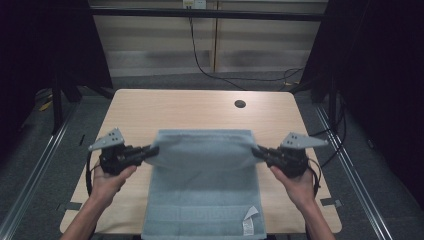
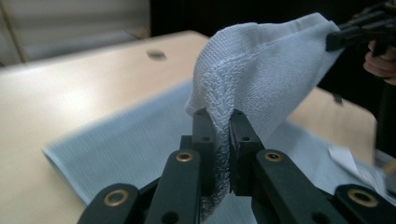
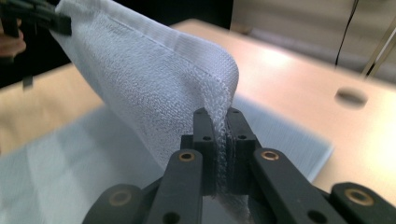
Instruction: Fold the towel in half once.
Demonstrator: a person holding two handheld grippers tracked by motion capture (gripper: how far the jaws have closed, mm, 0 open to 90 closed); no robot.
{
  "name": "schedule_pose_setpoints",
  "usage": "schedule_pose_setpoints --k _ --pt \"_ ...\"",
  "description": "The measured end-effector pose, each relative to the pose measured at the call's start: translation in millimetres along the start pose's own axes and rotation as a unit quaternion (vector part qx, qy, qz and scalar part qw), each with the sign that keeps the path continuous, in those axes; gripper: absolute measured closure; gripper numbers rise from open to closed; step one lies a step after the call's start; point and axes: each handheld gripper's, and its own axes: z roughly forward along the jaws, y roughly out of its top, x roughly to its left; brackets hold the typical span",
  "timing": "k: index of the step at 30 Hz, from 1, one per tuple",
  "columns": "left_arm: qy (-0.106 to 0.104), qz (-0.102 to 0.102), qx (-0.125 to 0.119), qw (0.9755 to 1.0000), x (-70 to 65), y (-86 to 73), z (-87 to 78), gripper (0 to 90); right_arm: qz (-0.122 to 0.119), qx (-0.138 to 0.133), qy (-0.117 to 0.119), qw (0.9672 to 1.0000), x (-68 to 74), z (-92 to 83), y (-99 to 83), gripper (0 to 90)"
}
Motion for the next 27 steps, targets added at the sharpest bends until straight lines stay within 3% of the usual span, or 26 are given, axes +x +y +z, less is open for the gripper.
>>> schedule_pose_setpoints --k 2,3,4,6,10,12,14,15,18,21,22,23,25,27 --pt "-0.004 0.001 0.017 0.9998 -5.8 -18.8 2.5 83.2 0.005 0.015 0.006 0.9999 4.0 0.4 -15.0 84.4" --pt "-0.004 0.001 0.017 0.9998 -5.8 -18.8 2.5 83.2 0.007 0.024 0.005 0.9997 7.1 0.0 -24.0 83.0" --pt "-0.004 -0.009 0.024 0.9997 -12.7 -38.2 5.7 83.3 0.016 0.03 0.007 0.9994 11.5 -0.8 -36.3 82.4" --pt "0.007 -0.001 0.041 0.9992 -20.4 -53.4 8.7 83.3 0.025 0.039 0.014 0.9988 16.2 -1.6 -48.1 82.4" --pt "-0.011 -0.014 0.076 0.997 -23.3 -77.2 7.4 82.3 0.031 0.079 0.035 0.9958 33.3 -1.0 -78.1 79.7" --pt "-0.011 -0.009 0.082 0.9965 -25.9 -85.0 3.9 80.6 0.034 0.094 0.041 0.9942 39.1 -2.5 -89.4 76.7" --pt "-0.01 -0.013 0.081 0.9966 -29.1 -88.8 -0.6 79.4 0.045 0.098 0.043 0.9933 42.3 -8.2 -98.1 76.7" --pt "-0.023 -0.021 0.081 0.9962 -30.7 -90.9 -2.8 79.4 0.044 0.1 0.045 0.993 43.7 -11.5 -101.1 75.9" --pt "-0.028 -0.02 0.08 0.9962 -38.1 -94.4 -8.4 75.4 0.038 0.109 0.043 0.9924 48.3 -22.3 -106.1 71.8" --pt "-0.042 -0.027 0.067 0.9965 -45.9 -96.5 -20.0 66.5 0.045 0.092 0.054 0.9933 53.4 -36.9 -105.8 65.8" --pt "-0.037 -0.027 0.06 0.9971 -46.6 -95.8 -25.1 64.8 0.046 0.086 0.054 0.9938 54.2 -41.5 -105.1 66.2" --pt "-0.037 -0.034 0.043 0.9978 -46.7 -94.5 -29.5 63.2 0.046 0.078 0.054 0.9944 53.8 -45.0 -104.4 66.1" --pt "-0.027 -0.034 0.037 0.9984 -42.8 -86.7 -33.2 56.8 0.048 0.069 0.05 0.9951 49.5 -46.6 -102.5 64.8" --pt "-0.026 -0.036 0.023 0.9987 -33.4 -78.5 -31.4 56.0 0.05 0.064 0.045 0.9956 44.0 -41.4 -99.1 63.6"
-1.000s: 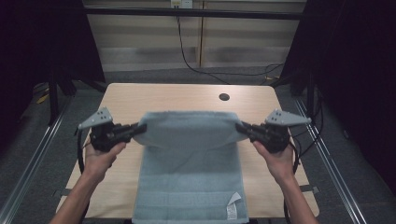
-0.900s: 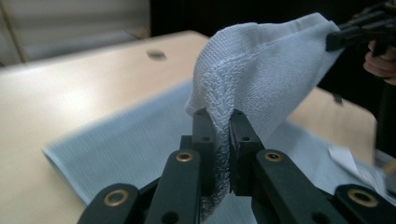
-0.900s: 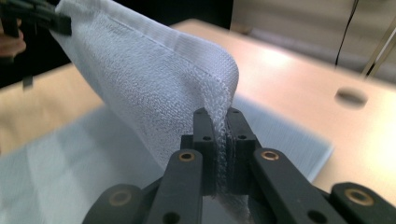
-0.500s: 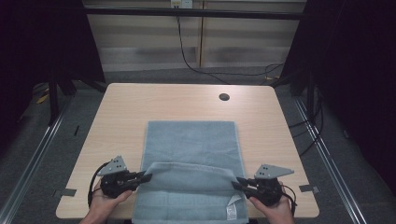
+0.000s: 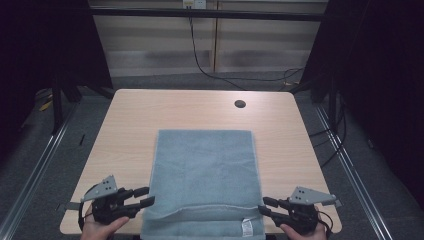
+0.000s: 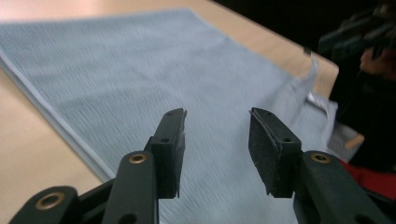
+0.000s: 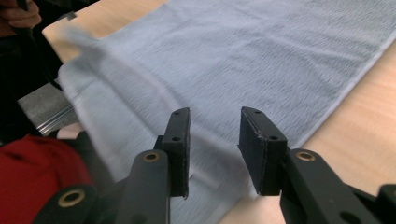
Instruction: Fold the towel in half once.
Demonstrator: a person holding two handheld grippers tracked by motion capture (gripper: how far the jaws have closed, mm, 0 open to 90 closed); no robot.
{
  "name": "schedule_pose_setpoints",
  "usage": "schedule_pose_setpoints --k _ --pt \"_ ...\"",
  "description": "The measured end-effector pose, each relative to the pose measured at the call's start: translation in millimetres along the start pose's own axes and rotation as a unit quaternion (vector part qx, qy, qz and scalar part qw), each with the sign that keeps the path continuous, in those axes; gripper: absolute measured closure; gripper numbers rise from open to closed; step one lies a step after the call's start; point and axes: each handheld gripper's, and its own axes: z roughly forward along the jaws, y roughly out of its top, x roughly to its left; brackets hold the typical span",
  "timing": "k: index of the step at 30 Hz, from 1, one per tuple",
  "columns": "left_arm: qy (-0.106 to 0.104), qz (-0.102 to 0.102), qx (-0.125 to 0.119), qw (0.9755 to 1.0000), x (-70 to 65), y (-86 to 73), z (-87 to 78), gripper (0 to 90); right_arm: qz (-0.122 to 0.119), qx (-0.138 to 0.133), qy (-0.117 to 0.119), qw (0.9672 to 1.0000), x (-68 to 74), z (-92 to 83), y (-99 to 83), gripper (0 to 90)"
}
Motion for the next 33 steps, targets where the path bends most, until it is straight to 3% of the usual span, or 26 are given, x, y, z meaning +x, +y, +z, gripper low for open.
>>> schedule_pose_setpoints --k 2,6,8,12,14,15,17,18,20,22,25,27,30,33 --pt "0.02 0.013 0.019 0.9995 13.3 7.4 11.0 54.0 0.001 0.003 -0.008 1.0 -5.3 9.1 6.3 61.1" --pt "0.038 0.008 0.048 0.9981 35.4 13.9 32.5 52.3 -0.009 0.02 0.001 0.9998 -17.8 34.1 21.3 60.4" --pt "0.04 -0.005 0.065 0.9971 49.8 18.5 46.5 50.2 -0.012 0.018 0.004 0.9998 -28.0 47.6 30.7 59.5" --pt "0.062 -0.018 0.073 0.9953 70.9 26.9 69.0 48.5 -0.006 0.029 -0.01 0.9995 -51.7 77.2 48.2 56.9" --pt "0.062 -0.021 0.084 0.9944 79.0 31.7 77.5 48.4 -0.002 0.031 -0.018 0.9994 -61.9 89.9 55.6 55.6" --pt "0.067 -0.023 0.078 0.9944 82.5 32.7 80.5 48.2 -0.001 0.032 -0.021 0.9993 -66.6 95.6 59.1 54.5" --pt "0.077 -0.024 0.097 0.992 91.9 36.3 88.4 47.0 0.007 0.036 -0.026 0.999 -75.9 108.7 66.5 52.7" --pt "0.083 -0.026 0.092 0.992 96.3 36.0 91.3 47.0 0.012 0.039 -0.027 0.9988 -78.8 112.9 68.4 51.8" --pt "0.102 -0.032 0.103 0.989 104.9 34.8 99.4 46.6 0.008 0.046 -0.031 0.9984 -86.2 126.3 72.9 50.2" --pt "0.109 -0.033 0.111 0.9872 107.0 32.5 104.5 46.6 0.013 0.054 -0.041 0.9976 -90.0 136.5 73.2 47.6" --pt "0.114 -0.008 0.128 0.9851 99.8 30.6 108.5 44.7 0.013 0.07 -0.041 0.9966 -92.2 146.8 68.3 46.0" --pt "0.11 -0.006 0.122 0.9864 99.1 27.8 107.4 43.9 0.009 0.085 -0.043 0.9954 -90.7 150.4 63.2 44.8" --pt "0.107 0.009 0.11 0.9881 96.9 21.0 104.1 44.3 0.012 0.08 -0.044 0.9957 -86.8 149.3 58.6 44.2" --pt "0.112 0.027 0.116 0.9865 87.8 17.2 101.7 44.2 -0.007 0.084 -0.054 0.995 -78.1 145.9 53.5 43.9"
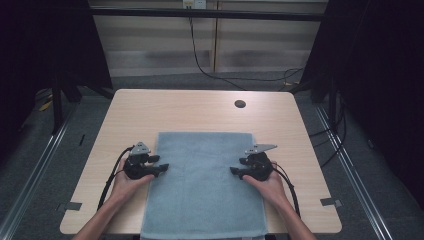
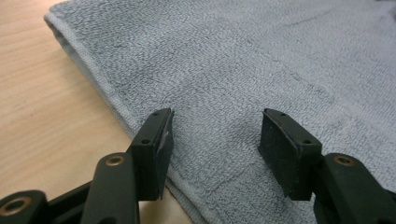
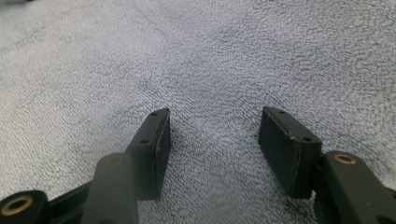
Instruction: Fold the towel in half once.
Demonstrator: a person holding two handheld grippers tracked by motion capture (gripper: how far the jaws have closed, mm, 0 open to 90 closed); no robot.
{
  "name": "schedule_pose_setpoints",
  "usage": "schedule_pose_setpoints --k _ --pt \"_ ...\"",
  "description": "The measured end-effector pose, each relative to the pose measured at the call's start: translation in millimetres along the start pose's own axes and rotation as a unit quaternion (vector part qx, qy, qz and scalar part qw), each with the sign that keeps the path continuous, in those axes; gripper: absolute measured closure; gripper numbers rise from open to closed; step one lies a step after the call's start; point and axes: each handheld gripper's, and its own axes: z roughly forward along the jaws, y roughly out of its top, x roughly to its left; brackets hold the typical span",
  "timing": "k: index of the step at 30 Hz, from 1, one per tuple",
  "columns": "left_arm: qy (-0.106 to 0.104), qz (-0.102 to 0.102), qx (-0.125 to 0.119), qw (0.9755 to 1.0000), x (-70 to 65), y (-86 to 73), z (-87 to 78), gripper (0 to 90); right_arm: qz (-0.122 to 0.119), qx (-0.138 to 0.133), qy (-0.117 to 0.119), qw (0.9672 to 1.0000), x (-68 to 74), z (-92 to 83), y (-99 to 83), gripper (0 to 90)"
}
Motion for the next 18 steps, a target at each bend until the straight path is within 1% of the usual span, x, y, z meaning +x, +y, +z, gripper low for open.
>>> schedule_pose_setpoints --k 2,3,4,6,8,10,11,12,13,14,16,17,18 --pt "-0.005 0.001 0.004 1.0 -3.6 -1.6 -3.1 44.0 0.001 0.005 0.005 1.0 3.2 -4.1 -3.2 43.9" --pt "-0.012 0.0 0.006 0.9999 -4.9 -2.6 -4.5 44.0 0.0 0.005 0.007 1.0 4.1 -5.4 -4.4 43.9" --pt "-0.018 -0.002 0.007 0.9998 -5.7 -3.7 -6.1 44.0 -0.001 0.003 0.01 0.9999 4.6 -7.2 -6.5 44.0" --pt "-0.023 -0.007 0.012 0.9996 -9.7 -5.8 -9.6 44.1 0.004 0.0 0.016 0.9999 6.0 -11.8 -12.0 44.2" --pt "-0.024 -0.005 0.013 0.9996 -15.1 -8.5 -12.5 44.0 0.005 -0.002 0.024 0.9997 8.0 -16.3 -17.1 44.4" --pt "-0.023 -0.003 0.018 0.9996 -20.3 -10.6 -15.1 43.7 0.002 0.0 0.026 0.9997 11.6 -20.4 -20.9 44.4" --pt "-0.024 -0.003 0.017 0.9996 -23.2 -11.8 -16.1 42.1 0.001 -0.001 0.026 0.9996 13.7 -22.1 -23.2 44.4" --pt "-0.02 0.005 0.02 0.9996 -26.3 -12.8 -17.2 41.4 0.0 0.0 0.028 0.9996 15.1 -24.1 -24.9 44.4" --pt "-0.02 0.011 0.028 0.9994 -28.8 -13.3 -19.0 41.4 0.005 0.004 0.033 0.9994 16.7 -26.3 -26.1 44.4" --pt "-0.022 0.002 0.024 0.9995 -31.2 -14.6 -20.0 41.4 0.007 0.009 0.036 0.9993 18.7 -28.6 -27.3 44.4" --pt "-0.034 -0.009 0.028 0.999 -34.5 -16.7 -23.8 42.5 -0.001 0.016 0.037 0.9992 23.7 -33.1 -30.5 44.6" --pt "-0.05 -0.023 0.035 0.9979 -36.3 -17.5 -27.3 43.4 -0.003 0.017 0.034 0.9993 26.6 -35.4 -33.0 44.6" --pt "-0.059 -0.032 0.037 0.997 -37.8 -18.7 -29.3 43.7 -0.007 0.016 0.032 0.9993 29.6 -38.5 -36.3 44.7"
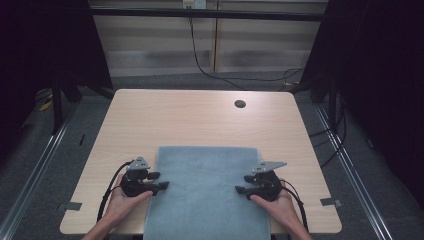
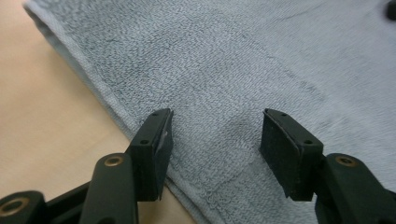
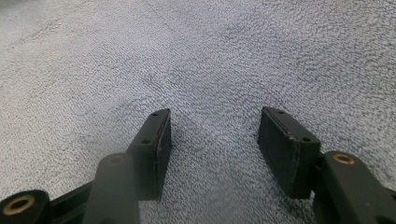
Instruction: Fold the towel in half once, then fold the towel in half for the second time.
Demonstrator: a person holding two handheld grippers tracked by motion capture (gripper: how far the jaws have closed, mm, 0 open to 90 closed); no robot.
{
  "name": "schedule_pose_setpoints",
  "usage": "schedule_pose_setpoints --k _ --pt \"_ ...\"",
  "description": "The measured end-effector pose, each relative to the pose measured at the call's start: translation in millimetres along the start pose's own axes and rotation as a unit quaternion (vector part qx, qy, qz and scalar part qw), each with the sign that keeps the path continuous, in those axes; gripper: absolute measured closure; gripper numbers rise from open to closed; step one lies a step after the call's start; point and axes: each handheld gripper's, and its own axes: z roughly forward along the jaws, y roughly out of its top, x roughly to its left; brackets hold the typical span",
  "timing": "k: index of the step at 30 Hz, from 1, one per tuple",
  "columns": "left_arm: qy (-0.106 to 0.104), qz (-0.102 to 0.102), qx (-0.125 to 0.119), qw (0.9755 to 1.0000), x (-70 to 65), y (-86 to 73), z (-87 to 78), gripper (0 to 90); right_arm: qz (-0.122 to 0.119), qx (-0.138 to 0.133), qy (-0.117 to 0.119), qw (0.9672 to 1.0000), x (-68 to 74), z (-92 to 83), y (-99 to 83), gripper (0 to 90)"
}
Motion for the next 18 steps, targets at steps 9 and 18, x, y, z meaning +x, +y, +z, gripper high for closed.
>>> schedule_pose_setpoints --k 9,18 --pt "-0.025 0.0 -0.012 0.9996 1.1 11.1 -8.1 41.1 0.015 -0.024 0.012 0.9995 -5.7 -22.8 7.0 39.6" --pt "0.014 -0.023 -0.061 0.9978 45.2 53.5 -4.1 41.9 0.038 -0.071 -0.031 0.9963 -66.9 -23.2 46.2 41.8"
